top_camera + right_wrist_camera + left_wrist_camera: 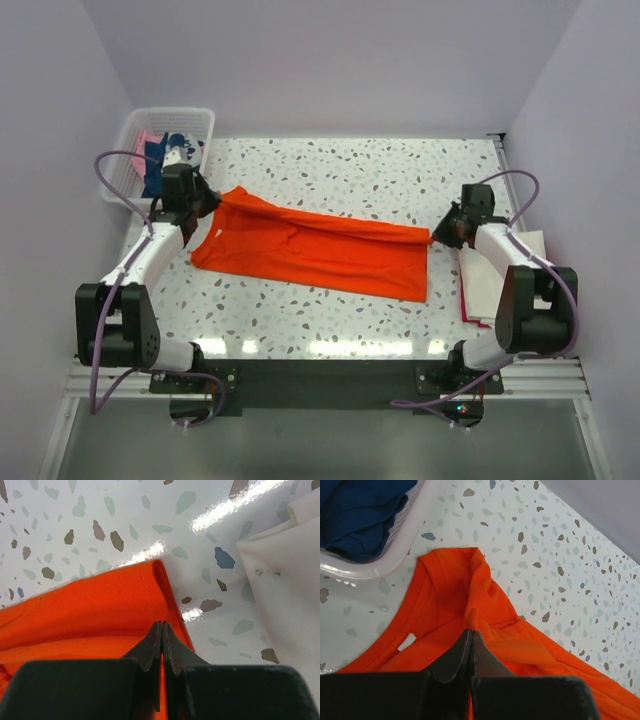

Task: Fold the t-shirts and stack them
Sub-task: Fold the tshirt

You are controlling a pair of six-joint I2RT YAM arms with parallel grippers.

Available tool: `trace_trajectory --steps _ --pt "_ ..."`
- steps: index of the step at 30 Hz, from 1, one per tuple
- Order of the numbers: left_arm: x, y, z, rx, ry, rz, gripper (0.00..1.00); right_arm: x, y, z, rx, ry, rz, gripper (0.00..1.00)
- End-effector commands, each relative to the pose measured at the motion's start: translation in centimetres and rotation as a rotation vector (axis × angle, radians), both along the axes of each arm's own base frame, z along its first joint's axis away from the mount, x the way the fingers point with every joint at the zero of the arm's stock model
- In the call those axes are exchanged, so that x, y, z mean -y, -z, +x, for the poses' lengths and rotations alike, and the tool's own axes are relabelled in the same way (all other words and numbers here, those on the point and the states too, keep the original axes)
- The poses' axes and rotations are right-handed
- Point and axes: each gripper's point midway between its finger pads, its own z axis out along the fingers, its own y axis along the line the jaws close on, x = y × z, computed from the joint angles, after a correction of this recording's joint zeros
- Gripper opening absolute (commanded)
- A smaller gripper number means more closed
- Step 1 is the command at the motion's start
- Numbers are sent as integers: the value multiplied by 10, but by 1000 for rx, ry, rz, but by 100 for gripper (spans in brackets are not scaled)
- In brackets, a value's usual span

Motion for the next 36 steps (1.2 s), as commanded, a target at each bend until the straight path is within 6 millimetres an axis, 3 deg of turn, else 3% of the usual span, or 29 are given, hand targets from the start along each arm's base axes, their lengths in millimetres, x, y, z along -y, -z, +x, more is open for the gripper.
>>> trace_trajectory --steps 1,15,19,33,36 --pt "-10 -4 -10 0 -53 -2 0 -2 -13 3 62 7 19 0" --pt "-12 27 -39 -85 -90 -32 0 -13 -1 -13 59 -2 73 0" --pt "-23 37 -46 -108 -129 -45 0 -14 2 -19 56 -2 84 0" --pt "-25 52 -58 -144 -152 -66 0 -14 10 -28 45 -4 81 0" --pt "-23 59 -62 -165 -149 -81 0 -16 6 -32 56 -11 89 14"
